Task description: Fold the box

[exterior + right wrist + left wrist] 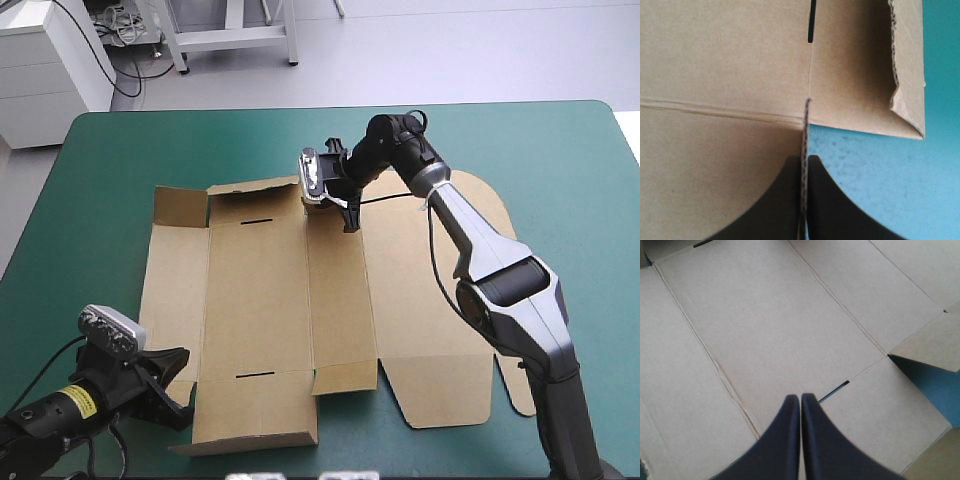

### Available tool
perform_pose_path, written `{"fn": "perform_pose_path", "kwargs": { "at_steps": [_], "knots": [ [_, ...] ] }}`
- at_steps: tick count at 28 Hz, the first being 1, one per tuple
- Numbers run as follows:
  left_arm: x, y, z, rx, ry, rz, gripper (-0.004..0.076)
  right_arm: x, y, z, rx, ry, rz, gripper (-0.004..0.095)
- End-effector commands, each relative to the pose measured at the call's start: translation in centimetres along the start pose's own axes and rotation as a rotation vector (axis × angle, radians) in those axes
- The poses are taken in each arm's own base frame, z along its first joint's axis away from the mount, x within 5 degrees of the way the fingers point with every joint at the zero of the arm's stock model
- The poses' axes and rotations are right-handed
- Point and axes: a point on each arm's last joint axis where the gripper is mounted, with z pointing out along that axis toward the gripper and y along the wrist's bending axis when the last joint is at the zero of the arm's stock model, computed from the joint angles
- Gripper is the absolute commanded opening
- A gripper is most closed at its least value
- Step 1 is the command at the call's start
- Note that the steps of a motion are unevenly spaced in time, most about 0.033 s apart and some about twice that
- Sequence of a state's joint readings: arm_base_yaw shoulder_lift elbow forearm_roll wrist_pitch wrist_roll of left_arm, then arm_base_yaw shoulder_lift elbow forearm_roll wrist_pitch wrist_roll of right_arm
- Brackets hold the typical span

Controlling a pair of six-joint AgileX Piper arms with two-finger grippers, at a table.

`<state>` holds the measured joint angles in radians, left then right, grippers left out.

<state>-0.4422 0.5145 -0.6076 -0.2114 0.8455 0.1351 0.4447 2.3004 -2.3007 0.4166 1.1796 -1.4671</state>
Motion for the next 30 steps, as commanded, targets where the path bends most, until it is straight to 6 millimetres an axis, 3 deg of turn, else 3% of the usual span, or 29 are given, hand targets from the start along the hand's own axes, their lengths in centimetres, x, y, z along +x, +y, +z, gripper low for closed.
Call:
{"fn": "perform_pose_path", "kwargs": {
  "at_steps": [1,7,9,16,22,26,30],
  "knots": [
    [-1.5,-0.2,-0.7,0.01,-0.103,-0.027,-0.0008,-2.2,-0.9,-4.3,0.117,-0.05,-0.033,0.0103],
    [-1.6,-0.2,-0.7,0.016,-0.106,-0.028,-0.0008,-2.1,-0.9,-4.3,0.117,-0.049,0.048,0.055],
    [-1.6,-0.3,-0.7,0.02,-0.106,-0.032,-0.0008,-2.1,-0.9,-4.3,0.12,-0.045,0.065,0.0629],
    [-1.6,-0.5,-0.7,0.043,-0.109,-0.053,-0.0008,-2.7,-1.0,-6.5,0.169,-0.039,0.143,0.0647],
    [-1.6,-0.5,-0.7,0.043,-0.109,-0.053,-0.0008,-4.6,-0.9,-11.2,0.255,-0.089,0.221,0.0646],
    [-1.6,-0.5,-0.7,0.045,-0.109,-0.055,-0.0008,-5.3,-0.6,-14.4,0.299,-0.124,0.353,0.0646],
    [-1.7,-0.5,-0.7,0.042,-0.116,-0.054,-0.0008,-3.5,-0.8,-17.8,0.407,-0.079,0.652,0.0645]
  ]
}}
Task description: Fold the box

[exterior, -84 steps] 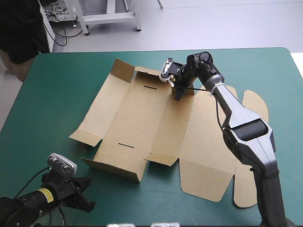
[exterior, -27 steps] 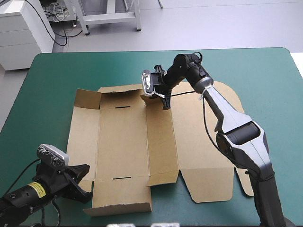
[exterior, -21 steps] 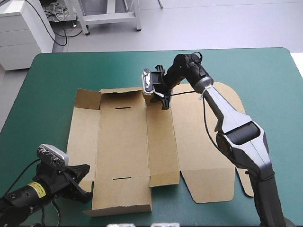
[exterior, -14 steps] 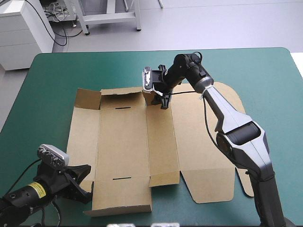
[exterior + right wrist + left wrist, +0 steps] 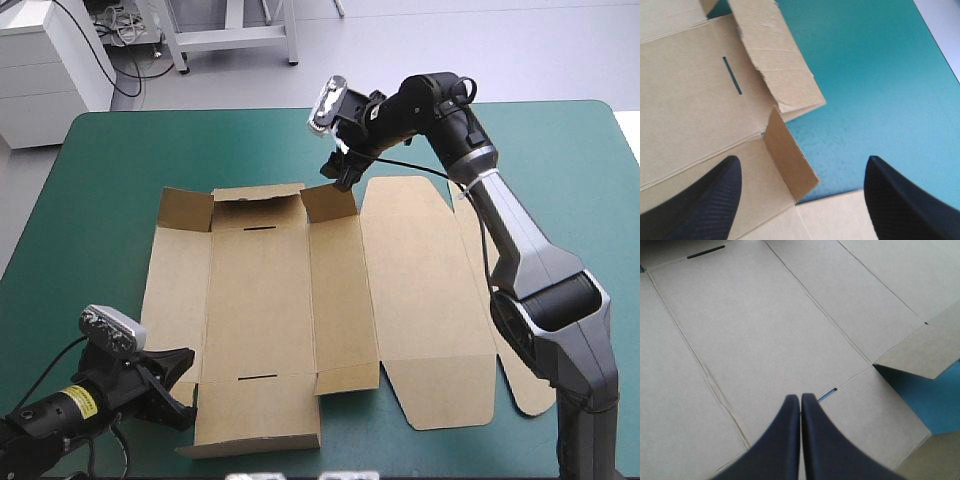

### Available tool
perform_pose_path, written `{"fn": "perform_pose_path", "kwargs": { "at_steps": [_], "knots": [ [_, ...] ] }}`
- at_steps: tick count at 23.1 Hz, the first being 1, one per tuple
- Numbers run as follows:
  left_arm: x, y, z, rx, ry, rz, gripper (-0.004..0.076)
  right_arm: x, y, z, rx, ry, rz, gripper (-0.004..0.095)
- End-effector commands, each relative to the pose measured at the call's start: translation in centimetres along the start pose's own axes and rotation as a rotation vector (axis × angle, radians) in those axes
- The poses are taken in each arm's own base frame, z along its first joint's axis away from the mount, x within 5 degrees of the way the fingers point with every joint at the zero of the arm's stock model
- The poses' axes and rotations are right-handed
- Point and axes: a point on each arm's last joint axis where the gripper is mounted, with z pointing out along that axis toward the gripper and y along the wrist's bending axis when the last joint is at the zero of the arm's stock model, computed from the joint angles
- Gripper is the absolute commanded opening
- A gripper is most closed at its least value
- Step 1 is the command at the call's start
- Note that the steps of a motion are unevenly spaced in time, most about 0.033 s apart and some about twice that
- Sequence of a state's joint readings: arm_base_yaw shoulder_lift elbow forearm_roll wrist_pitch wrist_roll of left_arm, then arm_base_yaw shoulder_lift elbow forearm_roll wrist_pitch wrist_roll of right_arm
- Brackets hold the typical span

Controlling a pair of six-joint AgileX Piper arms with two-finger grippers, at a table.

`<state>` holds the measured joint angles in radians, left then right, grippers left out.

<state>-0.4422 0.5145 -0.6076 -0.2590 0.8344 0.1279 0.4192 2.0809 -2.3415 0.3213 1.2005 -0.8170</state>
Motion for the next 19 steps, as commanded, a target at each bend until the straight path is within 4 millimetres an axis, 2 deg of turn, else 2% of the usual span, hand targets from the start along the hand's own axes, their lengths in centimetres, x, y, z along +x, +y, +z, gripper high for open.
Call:
{"fn": "perform_pose_path", "kwargs": {
  "at_steps": [1,2,5,7,10,13,19],
  "knots": [
    [-1.5,-0.2,-0.7,0.011,-0.1,-0.013,-0.0008,-0.7,-1.5,-6.1,0.182,-0.062,0.156,0.0645],
    [-1.5,-0.2,-0.7,0.011,-0.1,-0.013,-0.0008,0.4,-2.9,-7.2,0.26,-0.031,0.268,0.0645],
    [-1.5,-0.2,-0.7,0.011,-0.1,-0.013,-0.0008,2.4,-4.9,-8.9,0.372,-0.007,0.455,0.0641],
    [-1.5,-0.2,-0.7,0.011,-0.1,-0.013,-0.0008,3.9,-6.2,-10.1,0.416,-0.011,0.574,0.0572],
    [-1.5,-0.2,-0.7,0.01,-0.102,-0.013,-0.0008,6.2,-7.3,-11.3,0.445,0.018,0.649,0.0268],
    [-1.8,-0.2,-0.7,0.004,-0.127,-0.004,-0.0008,7.7,-7.3,-12.4,0.456,0.058,0.652,-0.0024],
    [-2.0,-0.2,-0.7,0.0,-0.152,-0.004,-0.0008,10.0,-5.4,-15.0,0.462,0.118,0.679,-0.0021]
  ]
}}
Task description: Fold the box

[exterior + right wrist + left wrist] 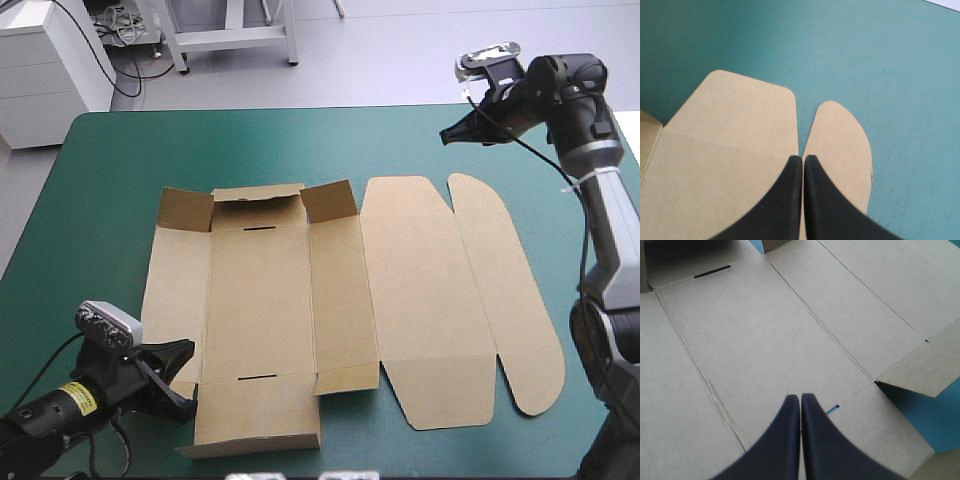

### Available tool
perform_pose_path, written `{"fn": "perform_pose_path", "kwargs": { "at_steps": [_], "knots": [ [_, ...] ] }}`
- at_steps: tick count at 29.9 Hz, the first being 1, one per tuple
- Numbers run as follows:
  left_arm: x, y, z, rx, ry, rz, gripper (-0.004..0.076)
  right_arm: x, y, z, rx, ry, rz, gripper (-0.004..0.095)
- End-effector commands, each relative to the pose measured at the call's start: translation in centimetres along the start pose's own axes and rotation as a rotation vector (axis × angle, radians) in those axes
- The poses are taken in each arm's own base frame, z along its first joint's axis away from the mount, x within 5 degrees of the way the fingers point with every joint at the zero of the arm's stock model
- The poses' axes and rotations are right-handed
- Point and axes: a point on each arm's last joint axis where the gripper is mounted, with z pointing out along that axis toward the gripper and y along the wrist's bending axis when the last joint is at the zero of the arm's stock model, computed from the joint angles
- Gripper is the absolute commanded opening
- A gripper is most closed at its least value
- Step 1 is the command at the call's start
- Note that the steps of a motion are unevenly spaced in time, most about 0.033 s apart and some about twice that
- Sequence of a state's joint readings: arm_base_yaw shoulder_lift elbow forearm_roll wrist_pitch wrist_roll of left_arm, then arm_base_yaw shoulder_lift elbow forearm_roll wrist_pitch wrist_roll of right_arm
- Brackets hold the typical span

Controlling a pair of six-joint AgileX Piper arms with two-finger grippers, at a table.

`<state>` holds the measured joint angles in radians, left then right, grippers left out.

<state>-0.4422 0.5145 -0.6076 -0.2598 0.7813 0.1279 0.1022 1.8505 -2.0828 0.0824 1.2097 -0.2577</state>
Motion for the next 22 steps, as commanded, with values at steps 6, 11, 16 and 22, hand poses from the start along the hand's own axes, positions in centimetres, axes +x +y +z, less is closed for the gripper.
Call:
{"fn": "perform_pose_path", "kwargs": {
  "at_steps": [6,11,16,22],
  "knots": [
    [-1.5,-0.2,-0.6,0.004,-0.099,-0.001,-0.0008,6.4,-0.4,-6.7,0.045,0.013,-0.014,-0.002],
    [-1.5,-0.2,-0.6,0.004,-0.099,-0.003,-0.0008,11.9,1.3,-8.8,0.031,0.044,0.016,-0.002],
    [-1.9,-0.2,-0.4,0.005,-0.088,-0.01,-0.0008,16.3,3.2,-10.9,0.01,0.026,0.037,-0.002],
    [-4.2,0.1,1.3,-0.01,-0.015,-0.058,-0.0008,20.1,5.1,-13.3,-0.013,-0.074,0.076,-0.002]
  ]
}}
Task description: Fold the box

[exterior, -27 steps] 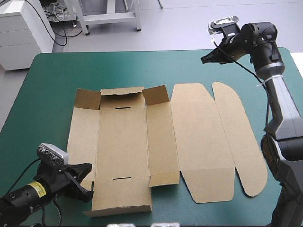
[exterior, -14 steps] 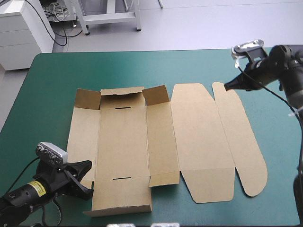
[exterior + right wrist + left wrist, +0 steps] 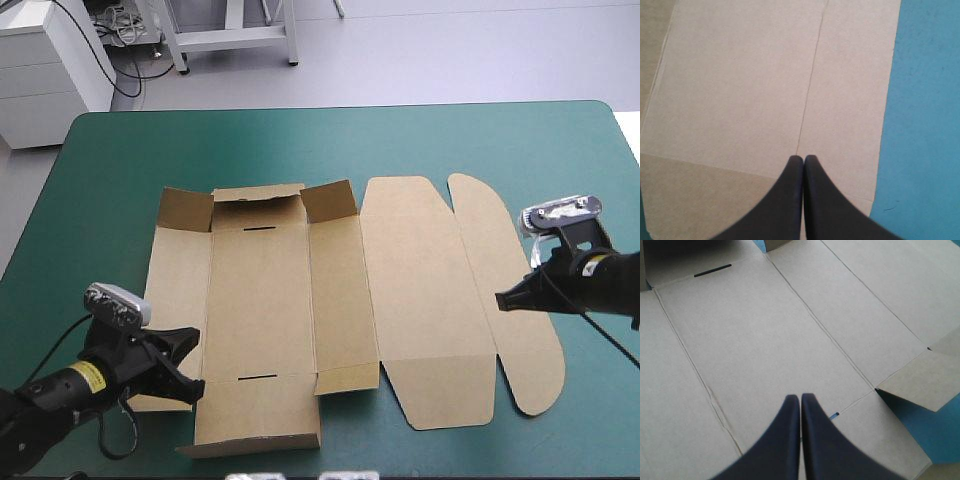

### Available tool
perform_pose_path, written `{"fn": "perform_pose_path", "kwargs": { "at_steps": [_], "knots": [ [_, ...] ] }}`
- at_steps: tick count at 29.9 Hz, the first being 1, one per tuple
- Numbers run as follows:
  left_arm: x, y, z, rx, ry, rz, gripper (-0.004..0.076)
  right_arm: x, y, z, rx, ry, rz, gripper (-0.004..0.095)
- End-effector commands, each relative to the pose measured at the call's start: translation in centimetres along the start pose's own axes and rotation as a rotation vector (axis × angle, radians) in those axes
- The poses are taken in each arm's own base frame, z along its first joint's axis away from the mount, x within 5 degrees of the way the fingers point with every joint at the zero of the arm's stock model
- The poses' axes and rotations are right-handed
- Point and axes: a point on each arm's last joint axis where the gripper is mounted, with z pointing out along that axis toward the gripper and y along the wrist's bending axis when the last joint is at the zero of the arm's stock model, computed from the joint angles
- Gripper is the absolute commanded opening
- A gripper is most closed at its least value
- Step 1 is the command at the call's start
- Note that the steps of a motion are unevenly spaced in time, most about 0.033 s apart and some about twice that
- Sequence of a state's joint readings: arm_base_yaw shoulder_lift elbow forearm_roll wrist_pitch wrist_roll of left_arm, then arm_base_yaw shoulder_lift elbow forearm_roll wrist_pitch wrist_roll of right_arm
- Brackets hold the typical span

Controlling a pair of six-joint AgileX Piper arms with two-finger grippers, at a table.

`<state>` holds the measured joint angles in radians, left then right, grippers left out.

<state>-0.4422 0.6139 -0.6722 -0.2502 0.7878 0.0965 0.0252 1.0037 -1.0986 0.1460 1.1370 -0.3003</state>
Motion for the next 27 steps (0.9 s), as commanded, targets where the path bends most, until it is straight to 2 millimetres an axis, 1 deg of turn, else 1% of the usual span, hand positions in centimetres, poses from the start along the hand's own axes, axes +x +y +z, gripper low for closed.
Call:
{"fn": "perform_pose_path", "kwargs": {
  "at_steps": [1,4,7,8,10,14,17,20,23,27],
  "knots": [
    [-3.0,0.0,0.7,-0.009,-0.041,-0.022,-0.0008,1.4,0.8,-2.1,0.002,-0.142,0.019,-0.0019],
    [-4.9,0.4,2.5,-0.042,0.032,0.004,-0.0008,2.9,1.3,-2.5,-0.002,-0.153,0.02,-0.002],
    [-6.7,0.6,4.1,-0.057,0.141,0.019,-0.0007,4.3,1.5,-2.6,0.012,-0.15,0.012,-0.002],
    [-7.4,0.5,4.4,-0.053,0.163,0.019,-0.0007,4.5,1.6,-2.6,0.015,-0.151,0.011,-0.002],
    [-8.7,0.4,5.4,-0.031,0.23,0.024,-0.0003,5.2,1.7,-2.4,0.013,-0.141,0.012,-0.002],
    [-10.7,0.5,7.0,-0.014,0.305,0.06,0.0018,6.5,1.8,-1.6,0.021,-0.113,0.005,-0.002],
    [-11.9,1.4,7.3,0.004,0.328,0.026,0.0018,7.1,1.7,-1.1,0.032,-0.089,-0.001,-0.002],
    [-12.5,2.8,6.8,0.056,0.303,-0.038,0.0018,7.2,1.7,-0.7,0.037,-0.082,-0.002,-0.0021],
    [-12.4,4.8,5.9,0.096,0.293,-0.109,0.0018,7.2,1.6,-0.7,0.042,-0.09,-0.002,-0.0021],
    [-11.8,8.1,4.2,0.066,0.306,-0.196,0.0016,7.2,1.6,-0.6,0.042,-0.089,-0.002,-0.0021]
  ]
}}
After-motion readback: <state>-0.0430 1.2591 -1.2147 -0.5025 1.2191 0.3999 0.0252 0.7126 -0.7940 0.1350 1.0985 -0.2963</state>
